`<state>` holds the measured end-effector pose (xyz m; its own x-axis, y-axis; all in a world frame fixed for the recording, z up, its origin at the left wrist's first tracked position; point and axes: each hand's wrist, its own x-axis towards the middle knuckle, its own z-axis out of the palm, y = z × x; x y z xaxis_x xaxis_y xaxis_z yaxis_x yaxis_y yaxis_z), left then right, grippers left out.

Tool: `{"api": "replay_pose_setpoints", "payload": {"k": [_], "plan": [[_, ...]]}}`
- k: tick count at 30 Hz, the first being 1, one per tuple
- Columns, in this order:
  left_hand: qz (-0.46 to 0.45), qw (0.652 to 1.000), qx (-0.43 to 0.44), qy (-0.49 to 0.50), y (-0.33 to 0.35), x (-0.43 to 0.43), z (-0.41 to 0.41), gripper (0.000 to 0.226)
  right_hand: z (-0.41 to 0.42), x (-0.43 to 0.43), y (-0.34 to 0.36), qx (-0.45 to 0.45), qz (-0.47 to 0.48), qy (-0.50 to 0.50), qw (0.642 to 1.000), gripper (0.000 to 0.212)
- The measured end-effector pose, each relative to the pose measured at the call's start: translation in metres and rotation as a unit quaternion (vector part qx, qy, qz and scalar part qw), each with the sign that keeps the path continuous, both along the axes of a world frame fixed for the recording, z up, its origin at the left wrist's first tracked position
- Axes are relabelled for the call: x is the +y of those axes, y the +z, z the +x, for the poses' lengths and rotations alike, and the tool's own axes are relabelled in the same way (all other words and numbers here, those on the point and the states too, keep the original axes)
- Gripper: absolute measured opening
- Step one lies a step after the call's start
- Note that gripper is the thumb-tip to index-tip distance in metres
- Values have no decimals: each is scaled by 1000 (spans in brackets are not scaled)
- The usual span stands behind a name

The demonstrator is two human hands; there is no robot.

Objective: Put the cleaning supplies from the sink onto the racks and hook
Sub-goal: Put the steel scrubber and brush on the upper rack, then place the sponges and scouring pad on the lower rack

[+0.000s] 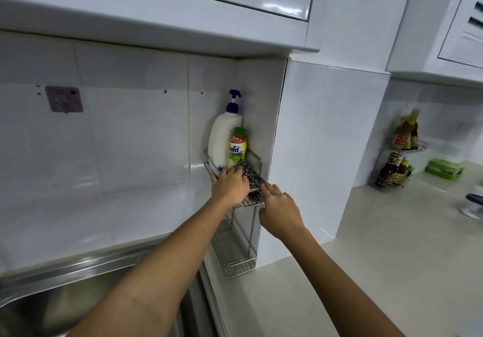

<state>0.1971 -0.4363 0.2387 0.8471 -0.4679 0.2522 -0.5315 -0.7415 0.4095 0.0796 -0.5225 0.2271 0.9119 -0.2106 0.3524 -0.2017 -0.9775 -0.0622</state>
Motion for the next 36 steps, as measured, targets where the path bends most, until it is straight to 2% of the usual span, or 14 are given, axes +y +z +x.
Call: {"api": "replay_pose_setpoints", "payload": {"k": [4, 7, 18, 24, 28, 30, 33, 36], "plan": [[111, 991, 59, -36, 15, 7, 7, 57, 3, 1, 5, 19, -3, -6, 1000, 63], [156, 984, 73, -45, 21, 9, 6, 57, 3, 5, 4, 41, -2, -16, 999, 67], [56, 994, -62, -70, -6, 53, -9, 55, 3, 20, -10, 60, 16, -64, 996, 70], [64, 997, -20, -33, -44, 113, -13, 56, 13, 58, -40, -30, 25, -22, 999, 69], [95, 995, 39, 5, -93, 166, -22, 56, 19, 96, -72, -73, 24, 24, 997, 69], [116, 991, 64, 28, -118, 193, -27, 56, 20, 115, -93, -50, 43, 49, 997, 71], [140, 983, 98, 67, -158, 233, -35, 56, 25, 141, -138, 42, 64, 72, 994, 66], [154, 972, 148, 94, -199, 266, -46, 55, 21, 164, -185, 124, 78, 87, 985, 75]]}}
